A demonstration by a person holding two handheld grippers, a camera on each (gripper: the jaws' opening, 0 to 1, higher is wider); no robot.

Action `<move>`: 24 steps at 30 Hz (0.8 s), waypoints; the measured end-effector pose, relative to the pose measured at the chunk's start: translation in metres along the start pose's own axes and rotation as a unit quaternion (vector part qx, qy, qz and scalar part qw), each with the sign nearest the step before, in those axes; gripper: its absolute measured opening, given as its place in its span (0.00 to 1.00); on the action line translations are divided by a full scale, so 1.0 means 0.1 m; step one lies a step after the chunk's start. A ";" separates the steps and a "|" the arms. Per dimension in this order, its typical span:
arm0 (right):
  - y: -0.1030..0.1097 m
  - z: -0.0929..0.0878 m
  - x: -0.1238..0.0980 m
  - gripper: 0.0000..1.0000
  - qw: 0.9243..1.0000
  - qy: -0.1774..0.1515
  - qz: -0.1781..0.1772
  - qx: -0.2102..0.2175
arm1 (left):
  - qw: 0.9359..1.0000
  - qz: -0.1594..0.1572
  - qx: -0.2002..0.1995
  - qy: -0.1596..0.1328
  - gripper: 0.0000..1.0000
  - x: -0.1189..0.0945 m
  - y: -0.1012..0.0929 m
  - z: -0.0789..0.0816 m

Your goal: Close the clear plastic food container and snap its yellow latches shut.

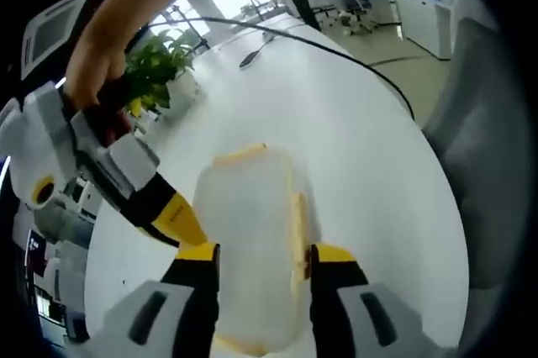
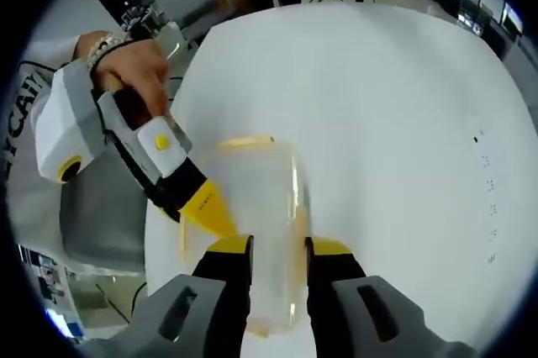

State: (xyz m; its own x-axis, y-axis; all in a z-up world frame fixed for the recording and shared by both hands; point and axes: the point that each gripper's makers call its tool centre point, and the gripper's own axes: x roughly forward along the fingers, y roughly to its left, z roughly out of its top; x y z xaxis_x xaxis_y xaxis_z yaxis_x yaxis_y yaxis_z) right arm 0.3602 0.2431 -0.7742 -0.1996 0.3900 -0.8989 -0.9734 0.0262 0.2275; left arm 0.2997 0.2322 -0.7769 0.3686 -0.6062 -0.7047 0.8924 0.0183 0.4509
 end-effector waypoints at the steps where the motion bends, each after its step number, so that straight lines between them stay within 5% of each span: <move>1: -0.02 0.00 0.00 0.23 1.000 -0.003 -0.009 0.001 | 1.000 -0.006 -0.009 -0.001 0.43 -0.01 -0.01 -0.02; 3: -0.09 0.00 -0.03 0.25 0.999 -0.012 -0.033 0.001 | 0.999 -0.020 -0.034 -0.004 0.49 -0.02 -0.05 -0.05; 15: 0.02 -0.07 -0.08 0.37 0.998 -0.041 -0.034 0.023 | 0.996 -0.017 -0.091 -0.011 0.53 -0.14 0.03 -0.12; 24: 0.09 -0.09 -0.17 0.41 0.996 -0.071 -0.051 0.026 | 0.995 -0.011 -0.100 -0.015 0.66 -0.26 0.17 -0.17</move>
State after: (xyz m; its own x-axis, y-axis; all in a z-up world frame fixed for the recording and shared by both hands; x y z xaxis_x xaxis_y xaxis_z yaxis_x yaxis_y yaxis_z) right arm 0.3540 0.2286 -0.7598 -0.0787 0.5093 -0.8570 -0.9799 0.1185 0.1604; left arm 0.3093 0.2617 -0.7601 0.3429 -0.6316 -0.6953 0.9353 0.1612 0.3149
